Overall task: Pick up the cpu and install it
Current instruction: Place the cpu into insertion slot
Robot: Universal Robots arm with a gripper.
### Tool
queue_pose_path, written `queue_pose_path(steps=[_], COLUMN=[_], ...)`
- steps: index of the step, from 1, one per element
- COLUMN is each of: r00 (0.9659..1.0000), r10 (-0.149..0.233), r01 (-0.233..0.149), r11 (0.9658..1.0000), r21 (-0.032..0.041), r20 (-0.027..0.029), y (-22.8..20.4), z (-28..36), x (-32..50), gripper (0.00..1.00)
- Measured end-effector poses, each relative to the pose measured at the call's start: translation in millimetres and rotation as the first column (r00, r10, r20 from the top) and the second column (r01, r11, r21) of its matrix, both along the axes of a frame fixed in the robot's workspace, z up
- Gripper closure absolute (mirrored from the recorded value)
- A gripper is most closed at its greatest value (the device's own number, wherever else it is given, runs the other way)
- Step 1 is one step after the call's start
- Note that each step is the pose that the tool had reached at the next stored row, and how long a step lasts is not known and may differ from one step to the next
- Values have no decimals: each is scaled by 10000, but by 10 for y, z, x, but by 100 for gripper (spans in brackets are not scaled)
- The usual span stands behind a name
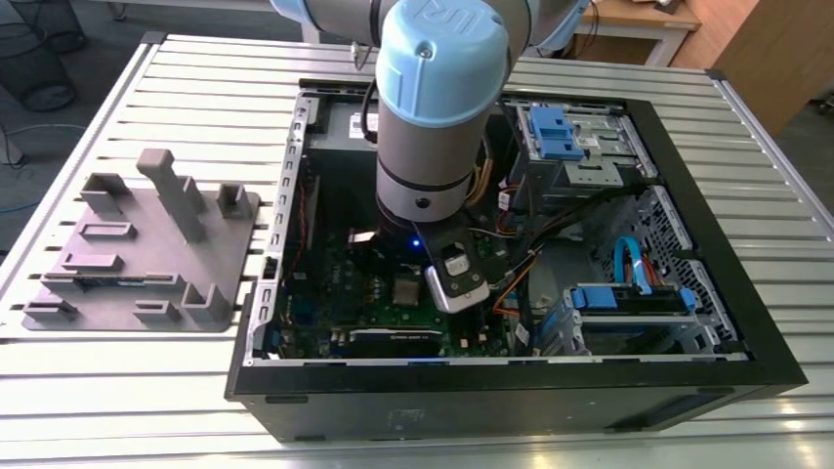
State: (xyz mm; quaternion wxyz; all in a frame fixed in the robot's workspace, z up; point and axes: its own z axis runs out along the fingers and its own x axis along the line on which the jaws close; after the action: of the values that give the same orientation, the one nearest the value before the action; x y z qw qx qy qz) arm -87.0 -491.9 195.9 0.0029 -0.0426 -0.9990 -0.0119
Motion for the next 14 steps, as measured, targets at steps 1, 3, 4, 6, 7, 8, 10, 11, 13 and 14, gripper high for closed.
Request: queue_pose_path(steps=[1,3,4,6,7,8,10,11,13,14], r00=[10000,10000,10000,10000,10000,10000,10000,10000,10000,10000], r10=[-1,-28,-60,-74,-75,-75,-75,-75,-75,-75], r01=[1,28,60,74,75,75,75,75,75,75], r11=[10000,10000,10000,10000,10000,10000,10000,10000,10000,10000], r21=[-1,-1,-2,-3,-3,-2,-1,-1,-1,-2], r20=[-1,-1,-1,-2,-2,-1,-1,-1,-1,-1], y=[0,-2,-3,-3,-3,-3,-3,-3,-3,-3], z=[0,-15,-22,-23,-23,-23,-24,-24,-24,-25], x=[0,1,1,1,1,2,2,2,2,2], gripper=[57,57,57,57,57,57,57,57,56,49])
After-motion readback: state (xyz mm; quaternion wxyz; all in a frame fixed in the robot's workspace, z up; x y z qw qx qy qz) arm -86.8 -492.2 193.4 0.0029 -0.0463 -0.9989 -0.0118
